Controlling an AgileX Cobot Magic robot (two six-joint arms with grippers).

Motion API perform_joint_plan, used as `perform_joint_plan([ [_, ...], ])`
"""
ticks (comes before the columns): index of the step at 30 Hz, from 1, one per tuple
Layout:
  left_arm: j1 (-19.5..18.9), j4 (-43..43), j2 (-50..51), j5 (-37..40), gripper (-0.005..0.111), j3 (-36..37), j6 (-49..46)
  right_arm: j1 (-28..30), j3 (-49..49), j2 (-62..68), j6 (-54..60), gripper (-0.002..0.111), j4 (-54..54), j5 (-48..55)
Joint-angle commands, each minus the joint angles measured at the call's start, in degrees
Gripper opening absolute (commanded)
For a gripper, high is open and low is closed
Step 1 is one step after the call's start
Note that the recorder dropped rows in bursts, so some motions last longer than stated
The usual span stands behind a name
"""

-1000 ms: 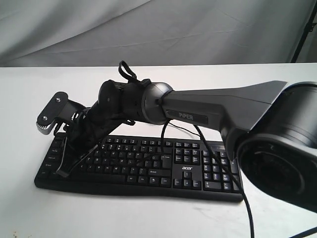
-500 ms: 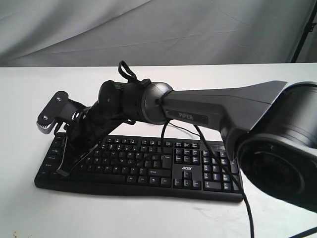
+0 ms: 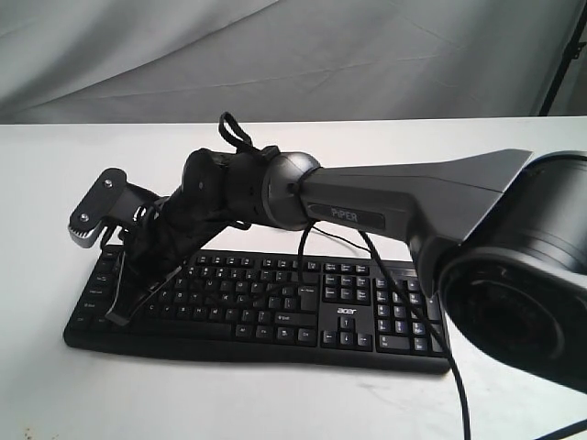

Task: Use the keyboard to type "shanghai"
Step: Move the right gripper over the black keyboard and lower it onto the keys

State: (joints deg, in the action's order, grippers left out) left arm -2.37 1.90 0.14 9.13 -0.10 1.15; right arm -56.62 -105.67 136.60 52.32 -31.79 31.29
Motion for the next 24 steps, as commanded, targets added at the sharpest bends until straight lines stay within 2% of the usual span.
perform_joint_plan([
  [1,0.37,0.0,-0.14,-0.34,0.0,0.1,0.15,-0.12,-0.42,-0.17,-0.36,0.0,0.14,-0.4],
  [14,0.37,0.0,-0.14,-0.34,0.0,0.1,0.15,-0.66,-3.14,0.53,-6.74,0.0,6.93,3.66],
  [24,0.37,0.0,-0.14,-0.34,0.0,0.1,0.15,-0.66,-3.14,1.77,-4.02,0.0,4.11,1.05],
])
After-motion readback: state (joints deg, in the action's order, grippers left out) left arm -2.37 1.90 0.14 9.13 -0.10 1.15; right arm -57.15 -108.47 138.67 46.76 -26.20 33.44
